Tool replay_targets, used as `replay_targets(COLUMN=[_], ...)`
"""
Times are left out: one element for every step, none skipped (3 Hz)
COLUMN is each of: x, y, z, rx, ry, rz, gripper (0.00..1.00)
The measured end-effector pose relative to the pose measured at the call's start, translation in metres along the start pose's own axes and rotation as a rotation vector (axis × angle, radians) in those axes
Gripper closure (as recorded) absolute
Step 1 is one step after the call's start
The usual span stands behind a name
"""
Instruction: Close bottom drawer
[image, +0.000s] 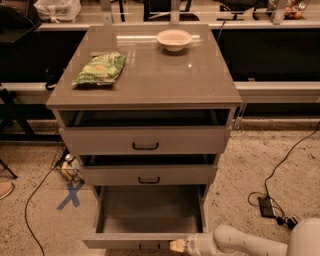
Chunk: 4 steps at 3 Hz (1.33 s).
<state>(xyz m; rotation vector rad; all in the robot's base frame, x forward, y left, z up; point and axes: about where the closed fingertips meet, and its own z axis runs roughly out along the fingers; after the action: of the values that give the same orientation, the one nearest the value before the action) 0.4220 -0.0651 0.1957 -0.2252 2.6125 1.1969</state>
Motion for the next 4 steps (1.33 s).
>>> replay_targets(x=[-0.022, -0.022, -0.08, -0.08], y=[-0.012, -0.012, -0.023, -0.023], z=[0.009, 0.009, 0.018, 0.018], rx=[0.021, 0.021, 0.032, 0.032], ry=[-0.054, -0.054, -0.133, -0.133], rz=[0.001, 0.001, -0.036, -0.036], gripper=[1.0, 1.0, 1.0, 1.0])
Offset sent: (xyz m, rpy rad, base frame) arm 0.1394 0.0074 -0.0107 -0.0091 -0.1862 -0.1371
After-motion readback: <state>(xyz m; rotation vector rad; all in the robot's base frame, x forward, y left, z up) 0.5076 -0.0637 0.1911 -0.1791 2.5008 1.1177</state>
